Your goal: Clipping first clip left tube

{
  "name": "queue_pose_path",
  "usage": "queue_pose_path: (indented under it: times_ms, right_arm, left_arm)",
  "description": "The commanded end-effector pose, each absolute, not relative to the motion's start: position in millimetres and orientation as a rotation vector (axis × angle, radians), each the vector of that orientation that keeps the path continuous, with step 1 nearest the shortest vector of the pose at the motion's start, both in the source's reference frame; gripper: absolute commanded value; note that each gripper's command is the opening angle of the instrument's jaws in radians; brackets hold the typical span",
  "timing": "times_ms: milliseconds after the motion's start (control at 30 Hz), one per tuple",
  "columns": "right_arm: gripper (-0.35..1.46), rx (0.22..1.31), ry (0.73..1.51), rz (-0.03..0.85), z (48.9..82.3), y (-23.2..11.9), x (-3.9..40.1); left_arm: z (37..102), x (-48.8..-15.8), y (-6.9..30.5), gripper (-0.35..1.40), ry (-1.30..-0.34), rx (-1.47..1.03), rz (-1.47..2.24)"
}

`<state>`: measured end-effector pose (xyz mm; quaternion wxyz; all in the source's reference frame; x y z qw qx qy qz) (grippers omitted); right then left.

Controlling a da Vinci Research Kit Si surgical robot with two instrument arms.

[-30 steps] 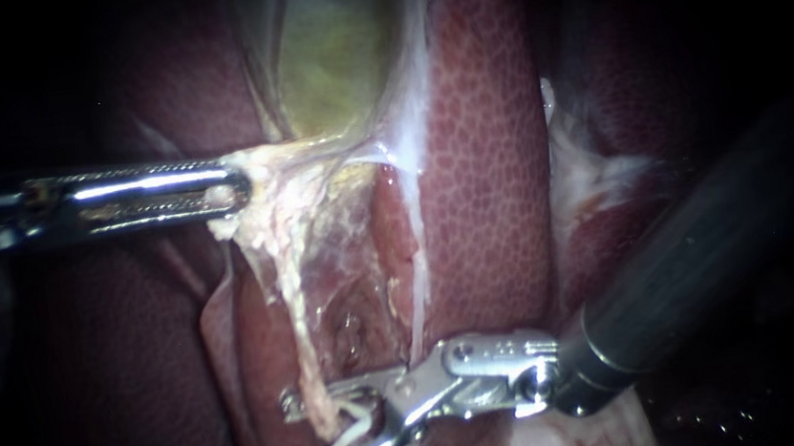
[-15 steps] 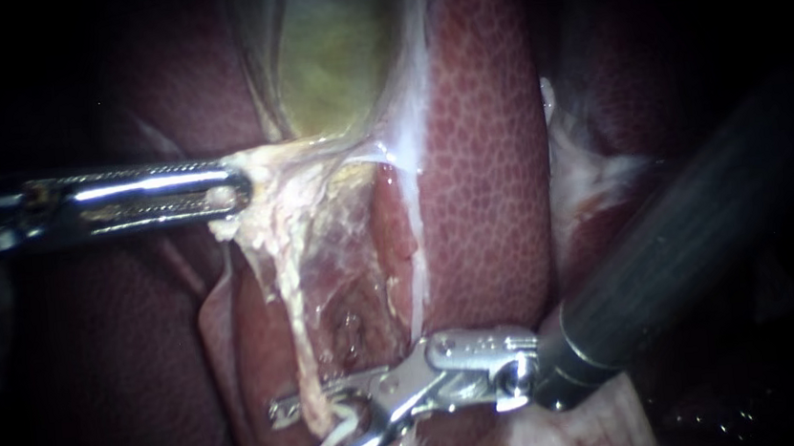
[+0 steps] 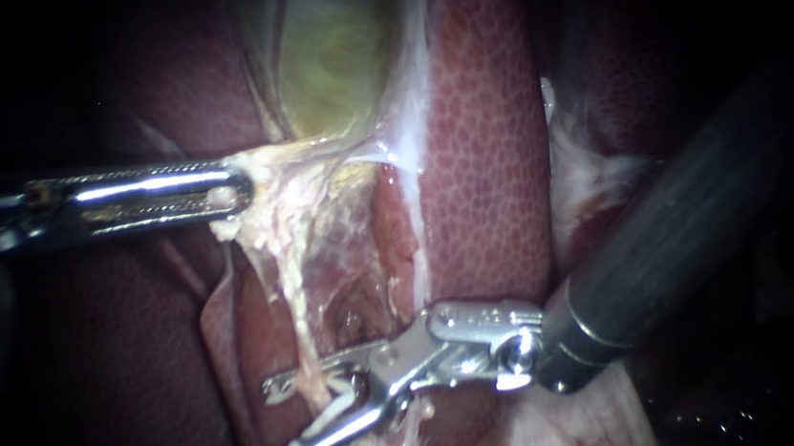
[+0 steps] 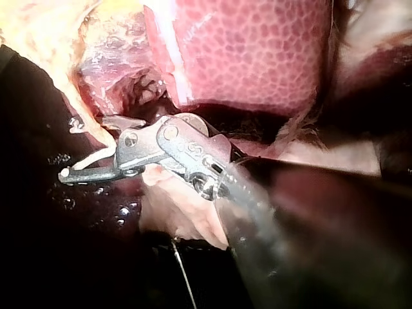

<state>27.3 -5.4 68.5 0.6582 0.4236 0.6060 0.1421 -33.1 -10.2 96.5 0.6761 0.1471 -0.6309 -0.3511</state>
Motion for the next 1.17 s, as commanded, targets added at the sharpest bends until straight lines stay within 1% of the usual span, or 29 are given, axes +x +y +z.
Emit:
queue_pose_path:
  times_ms: [33,167,267,300,333,367,400,500,1167]
  right_arm:
    - [0.52,0.957,1.372,0.322,68.7,-5.4,27.4]
    - [0.48,0.955,1.371,0.319,69.3,-5.7,27.4]
    - [0.37,0.961,1.371,0.310,69.9,-5.8,27.4]
    - [0.13,0.976,1.371,0.295,70.0,-5.8,27.3]
    - [-0.08,1.021,1.362,0.295,70.2,-5.9,27.0]
    - [-0.29,1.026,1.357,0.295,70.4,-5.9,26.9]
    - [-0.35,1.015,1.355,0.301,70.4,-6.0,26.9]
    - [-0.35,0.993,1.356,0.319,70.6,-5.8,26.9]
    - [-0.35,0.994,1.355,0.316,71.1,-5.7,26.7]
  left_arm:
    - [96.5,-33.1,-10.2,-0.35,-1.417,0.331,-0.790]
    - [96.5,-33.2,-10.2,-0.35,-1.417,0.330,-0.790]
    - [96.5,-33.2,-10.2,-0.35,-1.417,0.330,-0.790]
    - [96.5,-33.2,-10.2,-0.35,-1.417,0.330,-0.790]
    - [96.5,-33.2,-10.2,-0.35,-1.417,0.330,-0.790]
    - [96.5,-33.2,-10.2,-0.35,-1.417,0.330,-0.790]
    - [96.5,-33.2,-10.2,-0.35,-1.417,0.330,-0.790]
    - [96.5,-33.2,-10.2,-0.35,-1.417,0.330,-0.790]
    - [96.5,-33.1,-10.3,-0.35,-1.417,0.331,-0.790]
